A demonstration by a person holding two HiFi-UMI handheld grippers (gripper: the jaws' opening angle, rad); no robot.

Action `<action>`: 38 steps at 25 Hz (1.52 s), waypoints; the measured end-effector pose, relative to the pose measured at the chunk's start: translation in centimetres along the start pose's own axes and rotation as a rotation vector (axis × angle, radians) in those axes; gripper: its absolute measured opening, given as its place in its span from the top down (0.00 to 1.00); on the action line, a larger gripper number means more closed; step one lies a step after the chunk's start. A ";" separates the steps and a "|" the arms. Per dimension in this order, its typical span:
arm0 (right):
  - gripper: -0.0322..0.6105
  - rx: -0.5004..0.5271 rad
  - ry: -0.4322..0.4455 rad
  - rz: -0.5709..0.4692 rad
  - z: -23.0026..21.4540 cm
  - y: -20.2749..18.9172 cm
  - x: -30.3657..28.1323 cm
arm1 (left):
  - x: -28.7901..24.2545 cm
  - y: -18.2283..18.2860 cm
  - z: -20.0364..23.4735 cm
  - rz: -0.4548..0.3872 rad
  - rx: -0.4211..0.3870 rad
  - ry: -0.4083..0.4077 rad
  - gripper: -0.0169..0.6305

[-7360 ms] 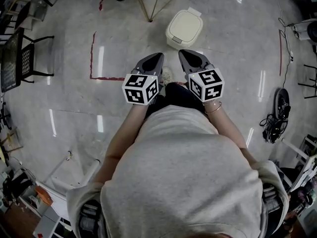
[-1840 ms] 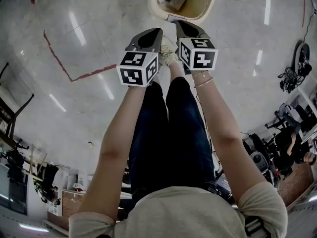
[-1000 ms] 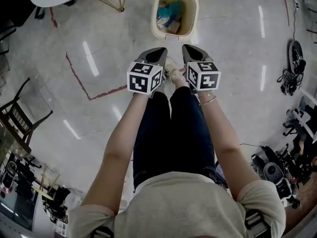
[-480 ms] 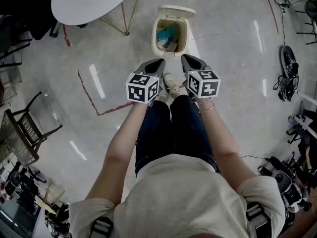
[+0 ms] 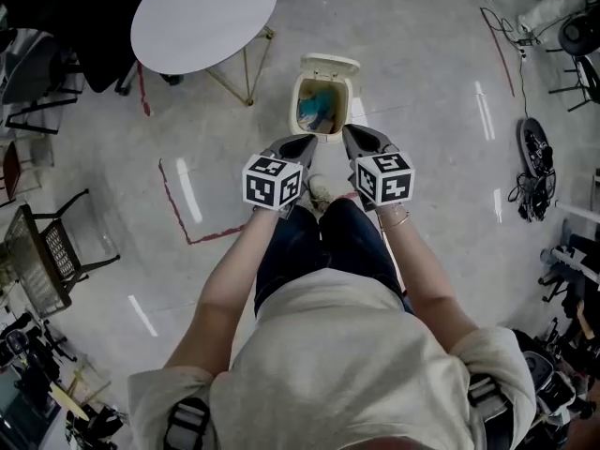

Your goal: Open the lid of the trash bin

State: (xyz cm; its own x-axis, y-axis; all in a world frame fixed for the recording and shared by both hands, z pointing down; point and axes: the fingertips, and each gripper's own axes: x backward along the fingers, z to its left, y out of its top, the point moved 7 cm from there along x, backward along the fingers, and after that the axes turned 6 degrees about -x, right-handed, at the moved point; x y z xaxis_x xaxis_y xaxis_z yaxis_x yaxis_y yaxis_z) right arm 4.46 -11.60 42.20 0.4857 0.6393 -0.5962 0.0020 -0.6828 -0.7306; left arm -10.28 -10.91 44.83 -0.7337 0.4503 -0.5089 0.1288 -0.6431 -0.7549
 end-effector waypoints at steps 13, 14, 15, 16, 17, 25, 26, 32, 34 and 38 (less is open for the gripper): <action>0.94 0.089 0.083 -0.131 1.7 5.6 4.0 | 3.5 7.0 -3.6 -0.147 -0.141 0.093 0.96; 0.94 0.097 0.092 -0.144 1.9 6.0 4.4 | 3.5 7.4 -3.9 -0.158 -0.158 0.112 0.96; 0.94 0.104 0.099 -0.160 2.2 6.4 4.8 | 3.6 7.7 -4.1 -0.167 -0.171 0.127 0.96; 0.94 0.113 0.105 -0.174 2.5 6.8 5.2 | 3.8 8.0 -4.3 -0.177 -0.178 0.136 0.96; 0.94 0.123 0.111 -0.186 2.9 7.2 5.5 | 4.1 8.3 -4.5 -0.188 -0.178 0.140 0.96; 0.94 0.171 0.161 -0.248 4.8 9.3 7.2 | 7.1 10.5 -5.8 -0.270 -0.211 0.128 0.96; 0.94 0.174 0.163 -0.248 4.9 9.2 7.3 | 7.4 10.5 -5.9 -0.274 -0.215 0.133 0.96; 0.94 0.184 0.166 -0.233 5.1 8.5 7.7 | 7.5 9.8 -5.8 -0.300 -0.242 0.182 0.96; 0.94 0.185 0.166 -0.230 5.2 8.2 7.9 | 7.5 9.5 -5.8 -0.300 -0.254 0.179 0.96; 0.94 0.188 0.169 -0.234 5.4 7.8 8.0 | 7.4 9.0 -5.9 -0.285 -0.225 0.175 0.96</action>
State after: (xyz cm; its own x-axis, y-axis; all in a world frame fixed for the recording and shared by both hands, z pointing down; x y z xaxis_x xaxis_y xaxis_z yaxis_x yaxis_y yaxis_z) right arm 3.64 -9.89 29.95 0.6293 0.6925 -0.3528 -0.0226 -0.4375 -0.8989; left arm -10.66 -9.73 31.83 -0.6390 0.7021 -0.3141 0.0935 -0.3344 -0.9378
